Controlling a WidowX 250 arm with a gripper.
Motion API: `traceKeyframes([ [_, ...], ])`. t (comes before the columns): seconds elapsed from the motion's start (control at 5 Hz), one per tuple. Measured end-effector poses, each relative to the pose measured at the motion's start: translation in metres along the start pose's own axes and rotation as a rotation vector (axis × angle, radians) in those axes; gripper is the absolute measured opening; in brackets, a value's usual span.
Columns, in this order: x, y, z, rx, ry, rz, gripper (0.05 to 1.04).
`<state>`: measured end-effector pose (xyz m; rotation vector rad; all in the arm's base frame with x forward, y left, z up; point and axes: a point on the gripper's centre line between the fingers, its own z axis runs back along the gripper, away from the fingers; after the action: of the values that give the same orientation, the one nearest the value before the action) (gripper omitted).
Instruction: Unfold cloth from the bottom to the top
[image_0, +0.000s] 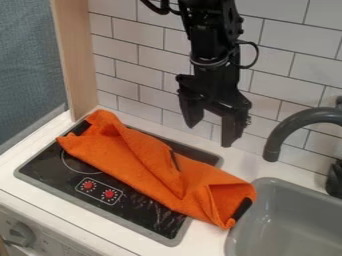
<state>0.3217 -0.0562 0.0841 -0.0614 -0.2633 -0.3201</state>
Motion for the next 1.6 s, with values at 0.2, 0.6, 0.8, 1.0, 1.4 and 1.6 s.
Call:
traceKeyframes([
  [0.2, -0.005, -0.002, -0.007, -0.01, 0.026, 0.008, 0.999],
  [0.6, -0.001, -0.005, -0.019, -0.075, 0.169, 0.147, 0.999],
  [0.8, 0.005, 0.012, -0.017, -0.027, 0.158, 0.356, 0.999],
  [1.0, 0.003, 0.029, -0.016, 0.107, 0.143, 0.601, 0.999],
  [1.4, 0.004, 0.044, -0.008, 0.219, 0.052, 1.062, 0.999],
  [1.6, -0.003, 0.045, -0.013, 0.264, 0.072, 1.274, 0.999],
])
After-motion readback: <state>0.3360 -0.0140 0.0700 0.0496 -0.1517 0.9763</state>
